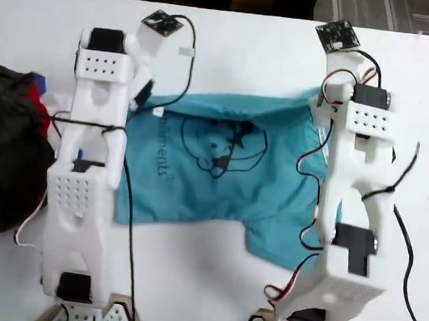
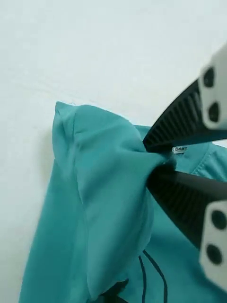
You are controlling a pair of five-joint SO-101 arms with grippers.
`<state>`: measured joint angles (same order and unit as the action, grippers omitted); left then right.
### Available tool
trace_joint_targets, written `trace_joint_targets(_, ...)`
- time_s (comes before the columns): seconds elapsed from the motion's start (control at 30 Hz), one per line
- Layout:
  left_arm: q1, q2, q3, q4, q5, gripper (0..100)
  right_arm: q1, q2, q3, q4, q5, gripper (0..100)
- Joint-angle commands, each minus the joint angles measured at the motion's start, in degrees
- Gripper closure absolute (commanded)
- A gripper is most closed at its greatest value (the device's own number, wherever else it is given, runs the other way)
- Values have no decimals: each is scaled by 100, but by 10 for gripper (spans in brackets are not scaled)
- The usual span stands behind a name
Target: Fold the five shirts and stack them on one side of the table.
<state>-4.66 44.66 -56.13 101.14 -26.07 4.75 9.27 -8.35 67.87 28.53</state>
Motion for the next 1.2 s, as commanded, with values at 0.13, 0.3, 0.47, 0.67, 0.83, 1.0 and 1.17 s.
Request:
trace_joint_targets(0.13, 220, -1574, 1938, 114, -35, 973, 48, -796, -220, 980, 0, 979)
trace_joint_targets(0.3, 299, -2875, 3943, -202, -176, 973, 48, -1235, 105, 1815, 220, 978)
trace_joint_targets(0.47, 290, -4149, 5631, -607, -316, 973, 48, -2765, 2154, 1411, 633, 978)
trace_joint_targets(0.67, 308, -5327, 7152, -870, -466, 973, 66, -5086, 4114, 1095, 756, 979)
trace_joint_targets(0.83, 281, -5609, 7899, -1204, -738, 973, 57, -5912, 4527, 1367, 756, 979)
trace_joint_targets(1.0, 334, -5600, 8453, -1749, -730, 973, 356, -5938, 4791, 1244, 765, 979)
trace_joint_targets(1.17, 334, -5600, 9086, -2242, -730, 973, 673, -5930, 4809, 1218, 1125, 979)
